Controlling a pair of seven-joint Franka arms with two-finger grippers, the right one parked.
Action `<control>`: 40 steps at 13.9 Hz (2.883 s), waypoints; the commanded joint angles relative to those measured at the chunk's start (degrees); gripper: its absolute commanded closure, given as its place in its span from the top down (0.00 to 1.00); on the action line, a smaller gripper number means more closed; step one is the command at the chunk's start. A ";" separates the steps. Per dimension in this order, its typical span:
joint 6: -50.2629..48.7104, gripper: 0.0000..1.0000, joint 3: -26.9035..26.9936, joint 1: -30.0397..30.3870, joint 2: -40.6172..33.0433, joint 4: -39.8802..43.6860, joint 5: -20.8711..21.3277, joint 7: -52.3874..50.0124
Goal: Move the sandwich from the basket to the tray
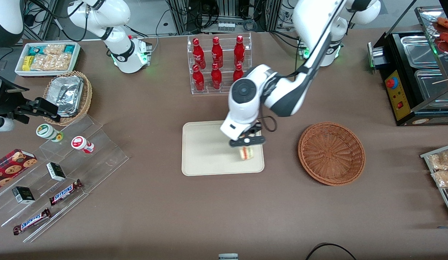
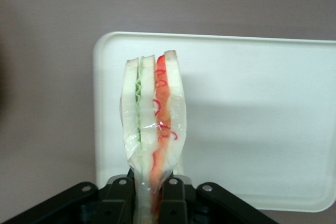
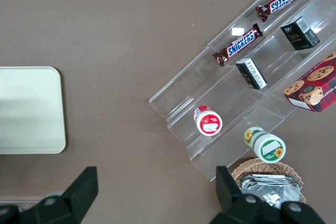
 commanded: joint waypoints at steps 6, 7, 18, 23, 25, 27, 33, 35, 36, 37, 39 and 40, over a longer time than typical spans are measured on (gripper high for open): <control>6.48 0.00 0.03 -5.02 7.64 3.28 0.74 -0.05; 7.01 0.00 0.03 -5.10 8.70 3.28 0.74 -0.05; 7.46 1.00 0.29 -5.19 5.12 2.93 0.30 -0.93; -3.07 1.00 0.47 -2.30 -3.66 2.75 0.13 -0.58; -7.82 1.00 0.56 0.24 -7.62 2.58 0.30 -0.05; -13.44 1.00 0.56 3.75 -12.10 2.23 0.65 0.30; -25.05 1.00 0.47 16.50 -23.10 1.08 0.13 14.96; -27.87 1.00 0.56 20.19 -25.03 0.21 0.21 21.71; -28.58 1.00 0.56 22.47 -26.00 0.03 0.21 24.71; -30.15 1.00 0.56 24.58 -27.31 -0.58 0.21 28.13; -30.60 1.00 0.56 28.54 -29.52 -1.46 -0.05 33.67; -30.95 1.00 0.64 30.04 -31.00 -2.51 -0.75 36.14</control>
